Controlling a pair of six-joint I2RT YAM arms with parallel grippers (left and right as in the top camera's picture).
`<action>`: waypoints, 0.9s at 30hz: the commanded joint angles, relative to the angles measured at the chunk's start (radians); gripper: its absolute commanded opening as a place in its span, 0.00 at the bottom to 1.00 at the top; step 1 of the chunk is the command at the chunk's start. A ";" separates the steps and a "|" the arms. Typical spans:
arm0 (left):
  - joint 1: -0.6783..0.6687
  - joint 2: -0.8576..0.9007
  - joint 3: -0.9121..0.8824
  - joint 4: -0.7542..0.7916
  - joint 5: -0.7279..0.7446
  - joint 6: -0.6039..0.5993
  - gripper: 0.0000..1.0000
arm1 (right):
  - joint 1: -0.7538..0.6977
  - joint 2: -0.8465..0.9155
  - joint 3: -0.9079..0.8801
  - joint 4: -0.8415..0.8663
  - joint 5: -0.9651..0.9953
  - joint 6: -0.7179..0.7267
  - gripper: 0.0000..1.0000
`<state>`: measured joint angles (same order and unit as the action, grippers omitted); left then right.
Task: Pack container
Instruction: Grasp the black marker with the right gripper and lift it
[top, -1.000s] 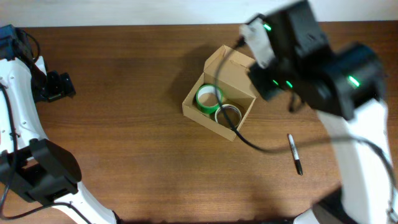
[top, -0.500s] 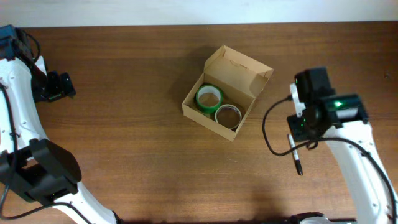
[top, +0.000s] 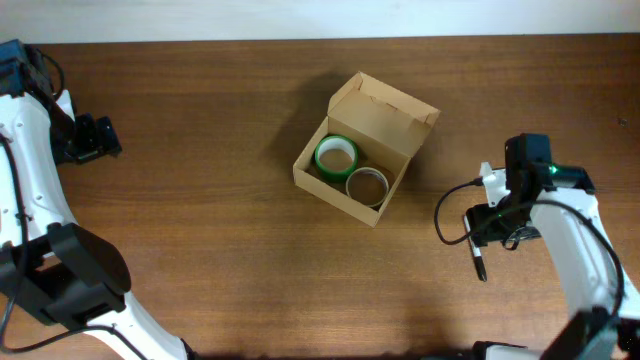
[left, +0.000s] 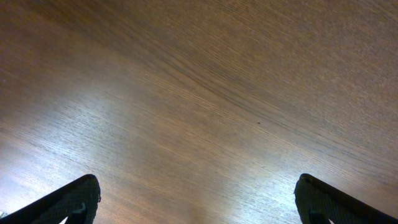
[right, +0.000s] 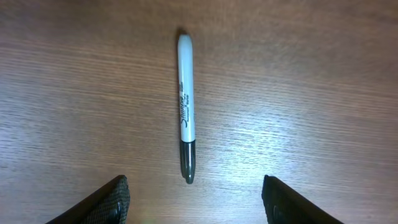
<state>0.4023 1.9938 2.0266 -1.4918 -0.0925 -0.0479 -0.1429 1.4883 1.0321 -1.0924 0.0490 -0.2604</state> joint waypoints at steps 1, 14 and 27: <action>0.005 0.005 -0.007 0.000 0.007 0.011 1.00 | -0.006 0.082 -0.007 0.011 -0.055 -0.051 0.67; 0.005 0.005 -0.007 0.000 0.007 0.011 1.00 | -0.008 0.317 -0.009 0.102 -0.051 -0.018 0.54; 0.005 0.005 -0.007 0.000 0.007 0.011 1.00 | -0.008 0.335 -0.090 0.230 -0.073 0.121 0.04</action>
<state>0.4023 1.9938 2.0266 -1.4918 -0.0925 -0.0479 -0.1501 1.7809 0.9878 -0.8810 0.0254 -0.1677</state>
